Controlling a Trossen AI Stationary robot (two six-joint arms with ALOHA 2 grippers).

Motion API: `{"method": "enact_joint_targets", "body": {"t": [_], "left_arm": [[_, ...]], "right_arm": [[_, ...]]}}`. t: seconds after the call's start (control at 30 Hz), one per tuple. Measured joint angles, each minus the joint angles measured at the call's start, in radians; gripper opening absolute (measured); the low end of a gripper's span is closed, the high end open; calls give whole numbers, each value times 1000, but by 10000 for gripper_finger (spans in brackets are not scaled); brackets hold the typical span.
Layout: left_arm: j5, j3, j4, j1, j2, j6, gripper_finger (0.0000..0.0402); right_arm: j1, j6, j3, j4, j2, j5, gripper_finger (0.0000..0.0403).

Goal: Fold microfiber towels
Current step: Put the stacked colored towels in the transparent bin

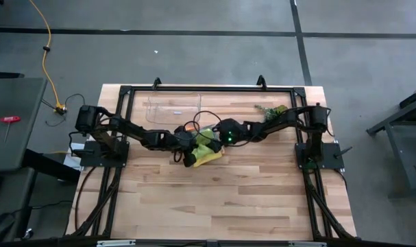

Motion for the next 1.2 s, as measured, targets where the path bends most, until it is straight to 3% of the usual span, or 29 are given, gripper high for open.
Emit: {"method": "enact_joint_targets", "body": {"t": [0.23,0.4,0.53,0.73,0.93,1.2], "left_arm": [[-8,0,7,1,2,0,0],[-14,-1,8,1,2,0,0],[-14,-1,9,1,2,-5,0],[69,-4,10,3,-36,8,0],[237,-3,-72,3,-209,17,5],[290,95,-323,0,-458,18,91]], "right_arm": [[5,60,-4,52,5,-71,204],[25,42,-4,55,4,-10,88],[30,32,-4,56,4,8,24],[29,57,-4,47,-17,-24,21],[23,2,-3,-50,-130,-46,21],[-7,-105,-2,-294,-313,-101,21]]}}
